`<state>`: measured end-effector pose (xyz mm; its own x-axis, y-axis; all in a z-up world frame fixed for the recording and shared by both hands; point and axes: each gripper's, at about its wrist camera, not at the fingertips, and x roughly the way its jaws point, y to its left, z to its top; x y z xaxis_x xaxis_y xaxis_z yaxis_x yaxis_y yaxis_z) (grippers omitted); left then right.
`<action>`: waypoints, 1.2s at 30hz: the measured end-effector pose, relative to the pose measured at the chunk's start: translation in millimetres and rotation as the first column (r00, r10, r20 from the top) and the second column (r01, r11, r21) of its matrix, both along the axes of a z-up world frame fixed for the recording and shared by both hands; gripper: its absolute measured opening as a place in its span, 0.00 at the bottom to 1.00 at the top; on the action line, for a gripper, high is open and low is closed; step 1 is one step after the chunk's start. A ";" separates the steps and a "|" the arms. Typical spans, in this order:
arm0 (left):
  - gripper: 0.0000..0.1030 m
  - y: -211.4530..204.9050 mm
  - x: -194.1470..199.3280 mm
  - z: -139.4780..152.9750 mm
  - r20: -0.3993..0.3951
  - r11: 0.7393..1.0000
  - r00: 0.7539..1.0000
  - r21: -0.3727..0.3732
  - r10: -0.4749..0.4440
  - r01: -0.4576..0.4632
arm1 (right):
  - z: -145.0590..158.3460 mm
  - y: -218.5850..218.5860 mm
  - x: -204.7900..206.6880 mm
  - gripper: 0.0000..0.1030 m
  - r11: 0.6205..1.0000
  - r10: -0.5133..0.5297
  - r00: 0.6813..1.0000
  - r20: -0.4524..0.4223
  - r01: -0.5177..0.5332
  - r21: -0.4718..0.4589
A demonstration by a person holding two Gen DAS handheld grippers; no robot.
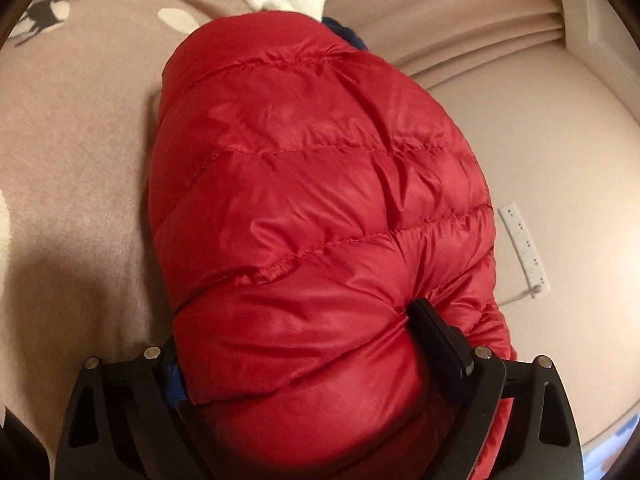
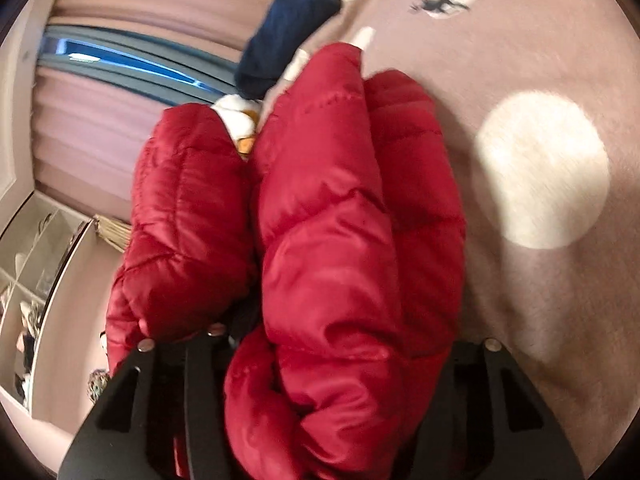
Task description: Fold large clothes
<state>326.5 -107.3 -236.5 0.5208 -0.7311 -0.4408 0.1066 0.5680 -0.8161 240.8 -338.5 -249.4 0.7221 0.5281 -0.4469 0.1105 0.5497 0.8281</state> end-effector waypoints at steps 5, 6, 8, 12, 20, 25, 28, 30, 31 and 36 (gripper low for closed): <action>0.87 -1.3 -27.3 46.8 0.099 0.998 0.995 0.062 -0.006 0.000 | 34.0 9.6 -7.2 0.44 0.997 0.034 0.992 0.119 -0.026 -0.069; 0.86 2.3 -34.6 56.6 0.126 0.998 0.992 0.064 -0.004 -0.004 | 41.6 12.4 -9.3 0.44 0.996 0.045 0.988 0.145 -0.034 -0.078; 0.86 3.9 -45.6 83.7 0.203 0.998 0.979 0.068 -0.005 -0.009 | 61.0 15.0 -18.3 0.44 0.994 0.067 0.977 0.205 -0.048 -0.097; 0.87 9.8 -73.1 140.7 0.343 0.997 0.939 0.071 0.007 -0.033 | 111.5 23.1 -40.8 0.44 0.992 0.102 0.925 0.366 -0.066 -0.110; 0.87 49.9 -108.0 210.6 0.453 0.992 0.887 0.033 0.093 -0.121 | 193.2 70.9 -53.7 0.44 0.972 0.221 0.844 0.489 -0.151 -0.178; 0.87 71.5 -116.7 222.5 0.442 0.984 0.888 0.060 0.123 -0.166 | 200.5 95.1 -39.6 0.44 0.960 0.267 0.839 0.474 -0.188 -0.208; 0.87 95.3 -133.6 227.3 0.447 0.979 0.885 0.084 0.130 -0.186 | 201.2 111.3 -47.4 0.44 0.954 0.291 0.833 0.471 -0.212 -0.214; 0.87 109.1 -155.2 231.3 0.460 0.975 0.877 0.095 0.135 -0.199 | 201.9 119.8 -49.1 0.45 0.951 0.303 0.826 0.476 -0.225 -0.214; 0.87 114.9 -151.4 224.5 0.464 0.974 0.875 0.097 0.138 -0.205 | 202.0 125.2 -51.0 0.45 0.950 0.307 0.822 0.480 -0.233 -0.209; 0.87 130.6 -137.9 213.8 0.454 0.970 0.877 0.096 0.158 -0.224 | 201.9 145.7 -45.4 0.45 0.940 0.335 0.815 0.472 -0.258 -0.221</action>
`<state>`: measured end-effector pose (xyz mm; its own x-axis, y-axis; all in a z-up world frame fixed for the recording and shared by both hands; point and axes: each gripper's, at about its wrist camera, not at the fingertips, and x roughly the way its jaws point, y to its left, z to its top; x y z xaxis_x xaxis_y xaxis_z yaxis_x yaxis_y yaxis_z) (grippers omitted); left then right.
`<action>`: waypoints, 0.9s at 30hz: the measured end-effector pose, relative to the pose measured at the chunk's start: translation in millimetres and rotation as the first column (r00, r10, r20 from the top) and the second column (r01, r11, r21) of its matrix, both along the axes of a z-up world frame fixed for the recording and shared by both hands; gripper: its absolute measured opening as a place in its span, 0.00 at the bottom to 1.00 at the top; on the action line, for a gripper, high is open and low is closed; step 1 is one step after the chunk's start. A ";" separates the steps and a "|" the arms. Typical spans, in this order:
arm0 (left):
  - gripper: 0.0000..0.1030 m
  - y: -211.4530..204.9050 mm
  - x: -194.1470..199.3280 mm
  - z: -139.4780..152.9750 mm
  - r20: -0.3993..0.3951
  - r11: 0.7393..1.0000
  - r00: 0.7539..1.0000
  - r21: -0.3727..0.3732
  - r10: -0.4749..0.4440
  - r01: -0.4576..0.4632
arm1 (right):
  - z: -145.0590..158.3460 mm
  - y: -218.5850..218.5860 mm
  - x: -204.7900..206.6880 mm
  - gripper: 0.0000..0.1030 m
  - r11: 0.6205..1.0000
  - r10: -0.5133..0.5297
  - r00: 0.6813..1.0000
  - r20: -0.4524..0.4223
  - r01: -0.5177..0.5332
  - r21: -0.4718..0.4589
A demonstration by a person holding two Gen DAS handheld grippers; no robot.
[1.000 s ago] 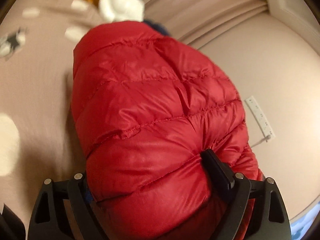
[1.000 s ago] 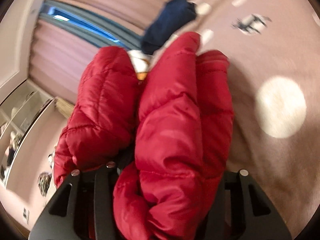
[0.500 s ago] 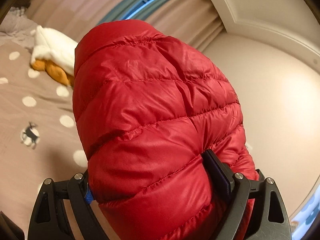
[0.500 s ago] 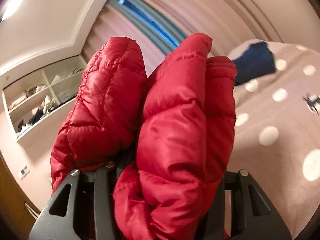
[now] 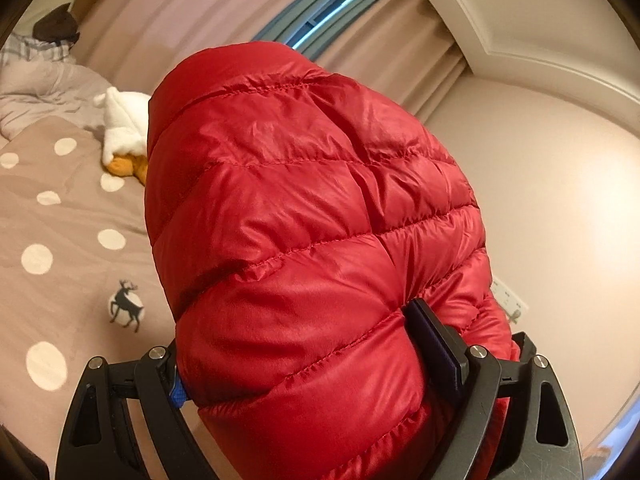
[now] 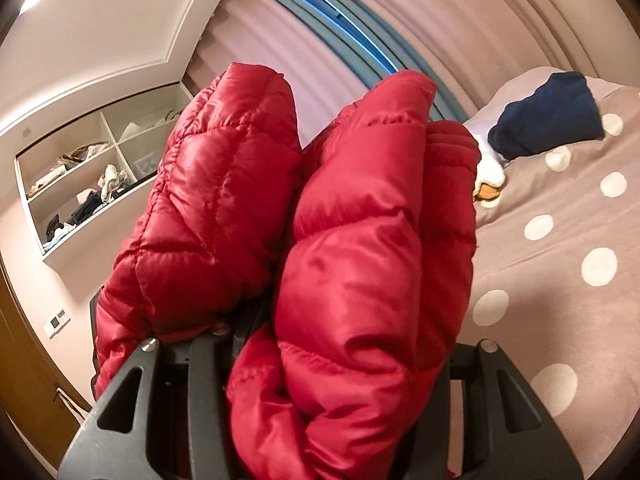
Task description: Fold large clothes
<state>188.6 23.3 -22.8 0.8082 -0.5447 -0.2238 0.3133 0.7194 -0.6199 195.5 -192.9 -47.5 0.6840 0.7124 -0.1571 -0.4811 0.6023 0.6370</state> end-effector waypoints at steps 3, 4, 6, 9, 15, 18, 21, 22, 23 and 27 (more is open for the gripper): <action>0.87 6.2 17.9 -10.1 0.006 1.000 1.000 0.008 -0.001 0.001 | -3.5 8.8 15.5 0.45 1.000 -0.005 1.000 -0.006 0.005 -0.028; 0.87 6.6 27.6 -16.6 -0.003 1.000 1.000 0.005 -0.003 0.003 | -7.1 12.7 25.3 0.45 0.999 -0.011 1.000 -0.012 0.010 -0.045; 0.87 10.5 51.3 -36.9 -0.048 1.000 0.999 -0.008 -0.003 0.003 | -17.5 18.1 42.8 0.45 0.998 -0.013 0.999 -0.043 0.010 -0.067; 0.87 18.4 71.5 -86.3 -0.129 1.000 0.992 0.003 0.012 -0.011 | -55.8 22.6 73.5 0.45 0.995 -0.019 0.991 -0.135 0.005 -0.103; 0.86 5.2 104.3 -208.0 -0.365 0.990 0.927 0.133 0.083 -0.036 | -158.3 25.6 100.8 0.41 0.955 -0.127 0.941 -0.313 0.031 -0.295; 0.87 14.8 95.1 -237.1 -0.327 0.997 0.942 0.031 0.082 -0.076 | -205.9 7.6 103.9 0.42 0.975 -0.108 0.915 -0.388 0.021 -0.223; 0.88 8.9 98.4 -241.8 -0.347 0.995 0.933 0.058 0.096 -0.080 | -215.2 2.6 103.3 0.42 0.974 -0.107 0.911 -0.398 0.015 -0.226; 0.89 5.0 99.2 -239.0 -0.345 0.993 0.932 0.085 0.109 -0.085 | -216.5 3.3 102.1 0.43 0.969 -0.123 0.911 -0.393 0.024 -0.246; 0.90 3.9 104.4 -232.3 -0.342 0.990 0.932 0.109 0.123 -0.091 | -217.7 3.8 101.1 0.42 0.965 -0.137 0.910 -0.392 0.033 -0.261; 0.91 -11.6 100.2 -229.7 -0.346 0.983 0.925 0.146 0.156 -0.111 | -217.0 8.7 99.0 0.40 0.958 -0.160 0.905 -0.394 0.046 -0.284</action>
